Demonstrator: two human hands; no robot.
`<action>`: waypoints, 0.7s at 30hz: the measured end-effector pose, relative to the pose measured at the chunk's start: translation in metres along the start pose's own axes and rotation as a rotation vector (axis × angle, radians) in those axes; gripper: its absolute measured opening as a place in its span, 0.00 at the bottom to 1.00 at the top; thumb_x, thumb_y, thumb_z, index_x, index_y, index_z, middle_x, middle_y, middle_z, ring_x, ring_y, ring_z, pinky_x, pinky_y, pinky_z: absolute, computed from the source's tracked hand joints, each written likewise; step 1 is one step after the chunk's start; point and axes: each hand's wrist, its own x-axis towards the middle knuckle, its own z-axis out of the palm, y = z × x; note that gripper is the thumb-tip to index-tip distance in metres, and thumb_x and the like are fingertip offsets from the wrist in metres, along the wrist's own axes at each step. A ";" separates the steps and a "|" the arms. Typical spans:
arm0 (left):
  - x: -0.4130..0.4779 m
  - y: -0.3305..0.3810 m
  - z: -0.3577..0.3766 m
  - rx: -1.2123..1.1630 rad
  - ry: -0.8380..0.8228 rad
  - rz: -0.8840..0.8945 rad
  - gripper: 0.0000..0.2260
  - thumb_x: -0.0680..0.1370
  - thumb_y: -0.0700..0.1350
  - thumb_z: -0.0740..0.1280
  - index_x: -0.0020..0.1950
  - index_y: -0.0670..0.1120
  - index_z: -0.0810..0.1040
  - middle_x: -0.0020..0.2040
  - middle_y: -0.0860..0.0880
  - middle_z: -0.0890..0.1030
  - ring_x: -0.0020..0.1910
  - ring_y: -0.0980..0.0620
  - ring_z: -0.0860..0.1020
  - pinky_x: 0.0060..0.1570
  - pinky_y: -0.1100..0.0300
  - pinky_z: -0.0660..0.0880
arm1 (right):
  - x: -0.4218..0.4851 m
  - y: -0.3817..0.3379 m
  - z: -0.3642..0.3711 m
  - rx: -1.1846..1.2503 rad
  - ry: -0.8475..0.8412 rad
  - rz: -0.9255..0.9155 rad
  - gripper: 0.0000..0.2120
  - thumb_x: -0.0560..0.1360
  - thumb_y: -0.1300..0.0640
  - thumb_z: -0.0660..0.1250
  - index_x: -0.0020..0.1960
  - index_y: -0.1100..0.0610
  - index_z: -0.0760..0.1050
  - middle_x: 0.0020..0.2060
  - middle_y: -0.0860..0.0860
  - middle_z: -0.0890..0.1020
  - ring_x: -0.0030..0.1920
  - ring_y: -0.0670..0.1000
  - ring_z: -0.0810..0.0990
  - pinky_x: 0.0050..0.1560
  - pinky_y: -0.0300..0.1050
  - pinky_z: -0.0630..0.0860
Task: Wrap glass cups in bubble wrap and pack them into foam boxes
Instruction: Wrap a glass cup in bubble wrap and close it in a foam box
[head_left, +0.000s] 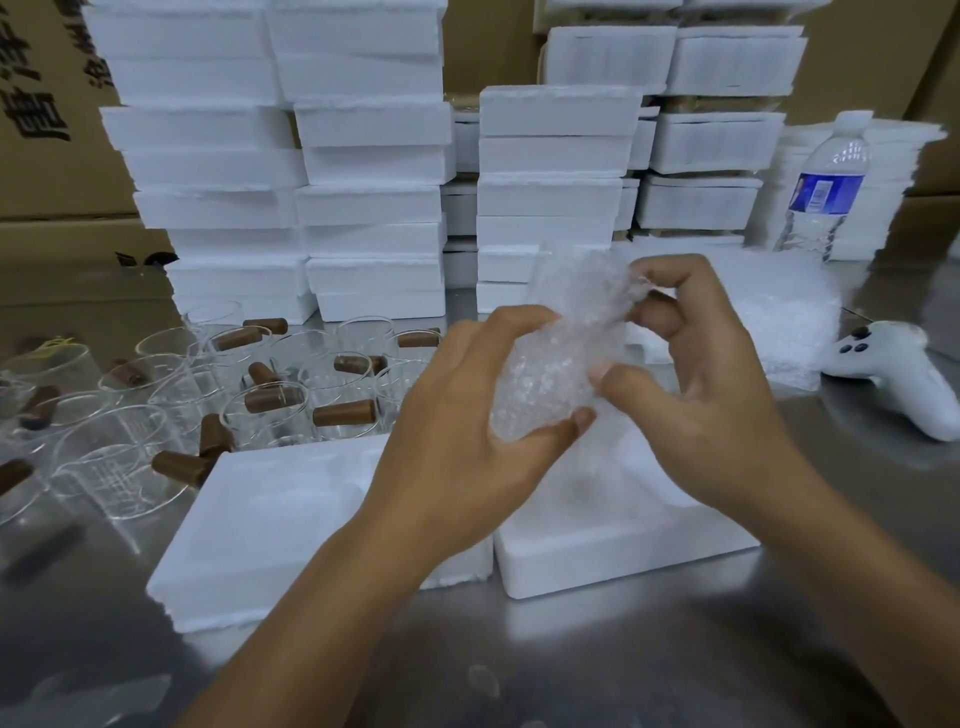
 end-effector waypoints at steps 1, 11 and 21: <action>0.000 -0.001 -0.001 0.003 0.017 -0.005 0.22 0.68 0.60 0.69 0.56 0.69 0.62 0.56 0.59 0.73 0.55 0.66 0.70 0.47 0.80 0.64 | -0.001 -0.001 0.001 0.007 0.022 -0.019 0.15 0.68 0.55 0.66 0.52 0.44 0.66 0.45 0.37 0.77 0.52 0.44 0.78 0.51 0.47 0.77; -0.002 -0.002 0.000 0.106 -0.058 0.036 0.19 0.67 0.63 0.70 0.52 0.66 0.65 0.51 0.57 0.74 0.52 0.64 0.71 0.48 0.79 0.64 | 0.001 0.006 0.002 -0.137 0.114 -0.039 0.03 0.74 0.52 0.68 0.43 0.45 0.74 0.38 0.41 0.80 0.43 0.41 0.78 0.49 0.34 0.72; 0.000 -0.001 0.002 -0.078 0.007 -0.039 0.41 0.62 0.57 0.78 0.66 0.66 0.56 0.51 0.61 0.75 0.49 0.61 0.77 0.45 0.67 0.76 | -0.002 0.005 0.007 -0.121 -0.065 -0.033 0.07 0.77 0.50 0.61 0.46 0.40 0.76 0.45 0.38 0.80 0.52 0.41 0.76 0.54 0.33 0.70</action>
